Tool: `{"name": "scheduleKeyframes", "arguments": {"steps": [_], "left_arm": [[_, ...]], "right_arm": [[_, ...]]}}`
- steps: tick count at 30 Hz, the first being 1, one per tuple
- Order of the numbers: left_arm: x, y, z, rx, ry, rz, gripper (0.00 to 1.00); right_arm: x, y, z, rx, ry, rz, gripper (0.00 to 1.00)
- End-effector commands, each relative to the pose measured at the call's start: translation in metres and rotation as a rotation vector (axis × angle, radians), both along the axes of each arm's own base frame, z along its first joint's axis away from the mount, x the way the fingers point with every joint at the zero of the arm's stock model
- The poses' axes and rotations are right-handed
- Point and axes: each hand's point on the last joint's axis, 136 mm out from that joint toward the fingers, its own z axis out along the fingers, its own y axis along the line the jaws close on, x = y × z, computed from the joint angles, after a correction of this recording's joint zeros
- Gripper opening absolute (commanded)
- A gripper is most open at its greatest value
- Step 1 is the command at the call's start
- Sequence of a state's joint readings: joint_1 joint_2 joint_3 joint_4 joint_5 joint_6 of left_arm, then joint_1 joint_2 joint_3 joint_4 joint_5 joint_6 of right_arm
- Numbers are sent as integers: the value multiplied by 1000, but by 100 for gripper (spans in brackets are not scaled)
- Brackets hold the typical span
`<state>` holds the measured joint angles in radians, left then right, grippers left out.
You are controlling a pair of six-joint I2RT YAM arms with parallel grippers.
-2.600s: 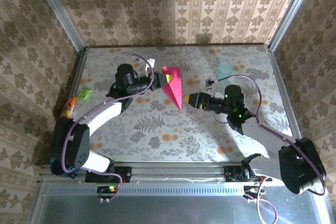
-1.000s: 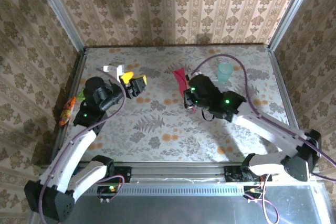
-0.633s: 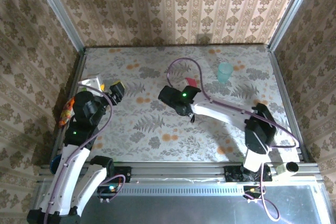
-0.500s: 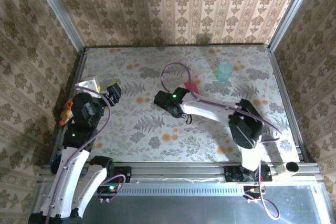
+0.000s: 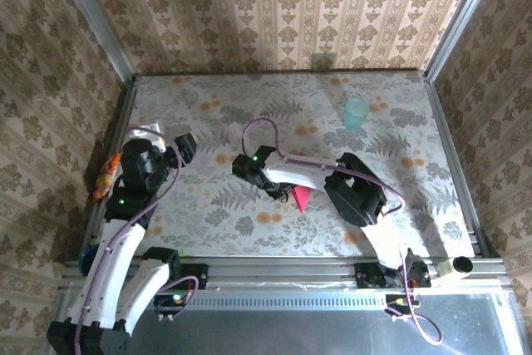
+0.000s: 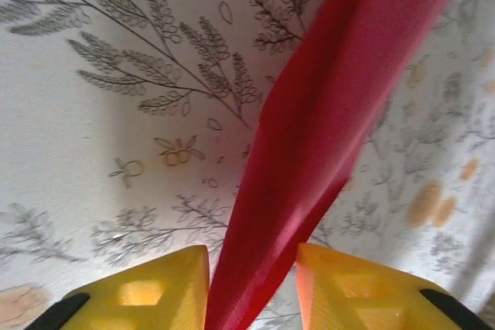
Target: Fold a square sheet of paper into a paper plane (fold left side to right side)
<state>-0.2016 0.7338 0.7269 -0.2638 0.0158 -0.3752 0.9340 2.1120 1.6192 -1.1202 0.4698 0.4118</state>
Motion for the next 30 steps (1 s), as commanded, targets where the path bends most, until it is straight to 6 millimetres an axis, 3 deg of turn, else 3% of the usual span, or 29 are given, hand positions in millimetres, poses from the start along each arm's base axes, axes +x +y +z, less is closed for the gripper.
{"name": "scheduleKeyframes", "arguments": {"steps": [1,5,9,13,18,21,26,30], "left_arm": [[0,-13,1,-58,33,-64,77],[6,-30,-14,-119,87,-136,72],[11,-55,-36,-216,151,-223,63],[11,-89,-61,-236,221,-308,62],[11,-144,-88,-235,307,-433,63],[6,-185,-101,-231,349,-526,63],[9,-232,-128,-234,431,-610,63],[13,-257,-147,-238,476,-639,61]], "right_arm": [[-4,15,25,288,43,-68,47],[0,17,40,616,27,-147,59],[10,-3,61,868,-107,-229,70],[14,-36,76,1012,-226,-320,79],[18,-74,85,1172,-357,-455,89],[18,-94,87,1275,-446,-532,100],[12,-121,85,1367,-513,-620,100],[9,-131,83,1362,-517,-648,100]]}}
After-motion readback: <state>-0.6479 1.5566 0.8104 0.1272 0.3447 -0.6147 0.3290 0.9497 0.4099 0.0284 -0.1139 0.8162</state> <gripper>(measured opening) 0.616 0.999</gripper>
